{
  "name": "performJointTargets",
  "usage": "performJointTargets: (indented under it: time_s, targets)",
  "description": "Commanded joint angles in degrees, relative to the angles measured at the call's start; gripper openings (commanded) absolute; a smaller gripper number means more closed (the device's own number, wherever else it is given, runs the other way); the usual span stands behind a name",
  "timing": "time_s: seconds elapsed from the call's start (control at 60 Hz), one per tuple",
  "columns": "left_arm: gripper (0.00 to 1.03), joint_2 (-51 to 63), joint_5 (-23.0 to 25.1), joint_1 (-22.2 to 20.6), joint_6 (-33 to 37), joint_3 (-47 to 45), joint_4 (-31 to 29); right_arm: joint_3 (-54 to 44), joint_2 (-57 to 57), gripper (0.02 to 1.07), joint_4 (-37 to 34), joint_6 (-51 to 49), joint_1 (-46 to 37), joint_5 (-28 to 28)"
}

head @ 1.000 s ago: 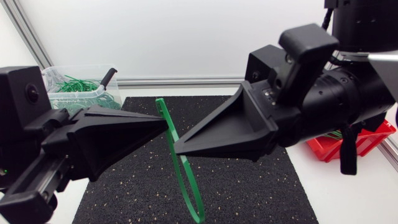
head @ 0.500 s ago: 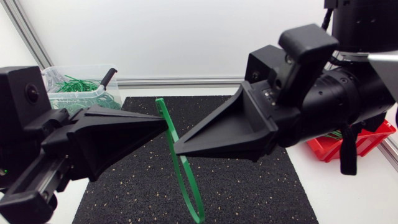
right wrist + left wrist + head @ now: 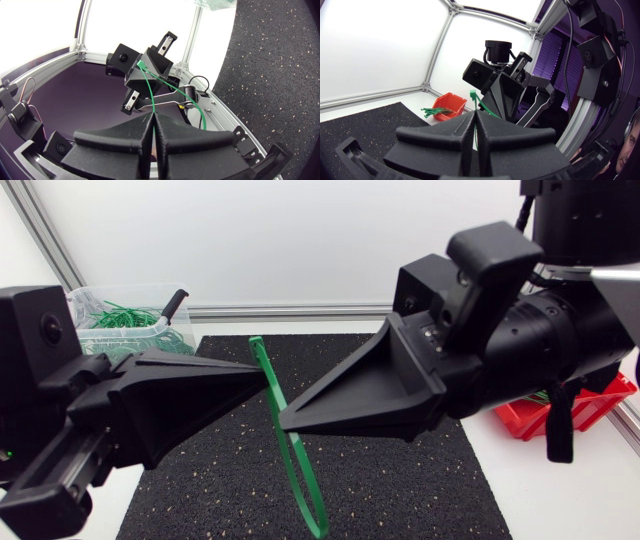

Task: Take a green cable tie from the red box, thread the tail through the head to close it, then place it in the transparent bin on the left.

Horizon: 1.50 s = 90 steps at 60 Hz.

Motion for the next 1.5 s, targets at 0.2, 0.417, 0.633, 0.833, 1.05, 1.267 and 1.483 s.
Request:
performJointTargets:
  time_s: [0.2, 0.417, 0.633, 0.833, 1.05, 1.267, 1.483]
  targets:
    - [0.03, -0.2, -0.1, 0.2, -0.1, 0.2, 0.6, -1.6, 0.0, 0.08, 1.1, 1.3, 0.6, -0.1]
    - [0.03, -0.3, -0.1, 0.0, -0.1, 0.1, 0.3, -1.5, -0.3, 0.08, 1.6, 1.3, 0.6, 0.5]
    - [0.03, -0.2, -0.1, -1.1, 0.3, -0.1, 0.2, -1.3, -0.3, 0.08, 1.8, 1.3, 0.4, 0.7]
    - [0.03, -0.7, -2.4, -3.2, 2.0, -0.4, 0.0, -0.2, -0.2, 0.08, 1.9, 1.3, -0.1, 0.5]
    - [0.03, -1.4, -5.1, -5.4, 3.5, -0.7, -0.4, 1.4, 0.3, 0.08, 2.0, 2.4, -0.6, 0.5]
    - [0.03, -2.2, -5.7, -5.7, 3.7, -0.9, -0.6, 2.7, 0.1, 0.08, 1.8, 2.5, -1.1, 0.5]
    - [0.03, -2.9, -5.8, -5.6, 3.9, -1.0, -0.8, 2.7, 0.3, 0.08, 1.5, 2.6, -0.5, 0.5]
